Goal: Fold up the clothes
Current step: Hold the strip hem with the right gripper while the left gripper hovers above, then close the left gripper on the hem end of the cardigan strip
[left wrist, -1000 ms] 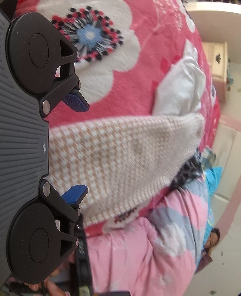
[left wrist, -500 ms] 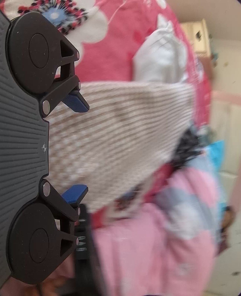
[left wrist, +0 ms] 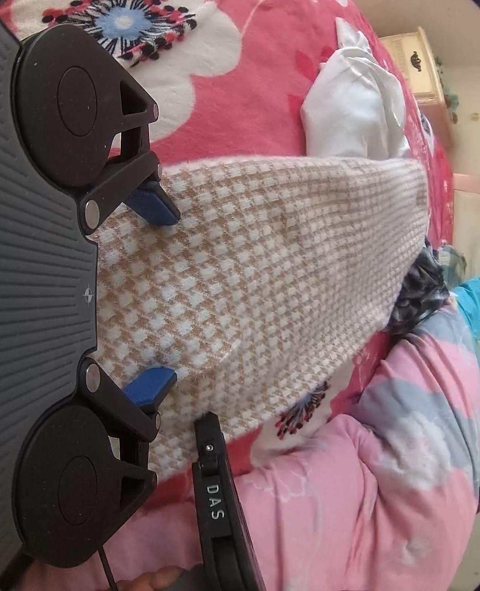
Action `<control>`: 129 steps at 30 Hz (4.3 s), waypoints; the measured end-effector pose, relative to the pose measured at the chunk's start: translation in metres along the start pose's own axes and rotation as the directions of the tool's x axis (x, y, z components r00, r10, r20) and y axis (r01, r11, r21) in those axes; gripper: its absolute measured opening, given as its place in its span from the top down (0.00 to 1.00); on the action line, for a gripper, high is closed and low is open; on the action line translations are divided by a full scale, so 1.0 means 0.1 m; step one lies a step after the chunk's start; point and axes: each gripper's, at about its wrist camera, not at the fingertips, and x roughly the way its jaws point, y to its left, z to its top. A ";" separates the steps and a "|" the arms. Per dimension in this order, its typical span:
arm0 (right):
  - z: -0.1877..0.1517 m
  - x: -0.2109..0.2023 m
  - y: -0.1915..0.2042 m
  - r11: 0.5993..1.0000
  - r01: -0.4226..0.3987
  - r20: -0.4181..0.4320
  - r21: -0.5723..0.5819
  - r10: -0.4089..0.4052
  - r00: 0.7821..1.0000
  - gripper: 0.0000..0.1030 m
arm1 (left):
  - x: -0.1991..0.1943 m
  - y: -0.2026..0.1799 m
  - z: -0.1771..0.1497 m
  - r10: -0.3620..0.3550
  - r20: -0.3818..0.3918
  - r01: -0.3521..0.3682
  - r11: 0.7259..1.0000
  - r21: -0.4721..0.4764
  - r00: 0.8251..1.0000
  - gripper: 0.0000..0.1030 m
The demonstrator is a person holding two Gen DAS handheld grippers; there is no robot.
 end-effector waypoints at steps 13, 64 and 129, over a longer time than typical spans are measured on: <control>0.24 -0.13 -0.02 0.999 0.039 0.085 -0.030 -0.037 0.996 0.82 | -0.06 0.14 0.37 -0.018 0.114 0.027 0.996 -0.080 0.993 0.18; 1.54 1.30 0.77 0.897 -0.397 -0.071 -0.194 0.391 0.918 1.00 | 0.39 0.81 0.51 -0.231 0.170 0.257 0.955 -0.146 0.958 0.19; 3.03 2.10 -0.62 0.849 -0.508 0.006 0.146 0.513 0.858 0.42 | 1.85 2.06 2.78 -0.142 0.096 0.158 0.969 -0.190 0.985 0.22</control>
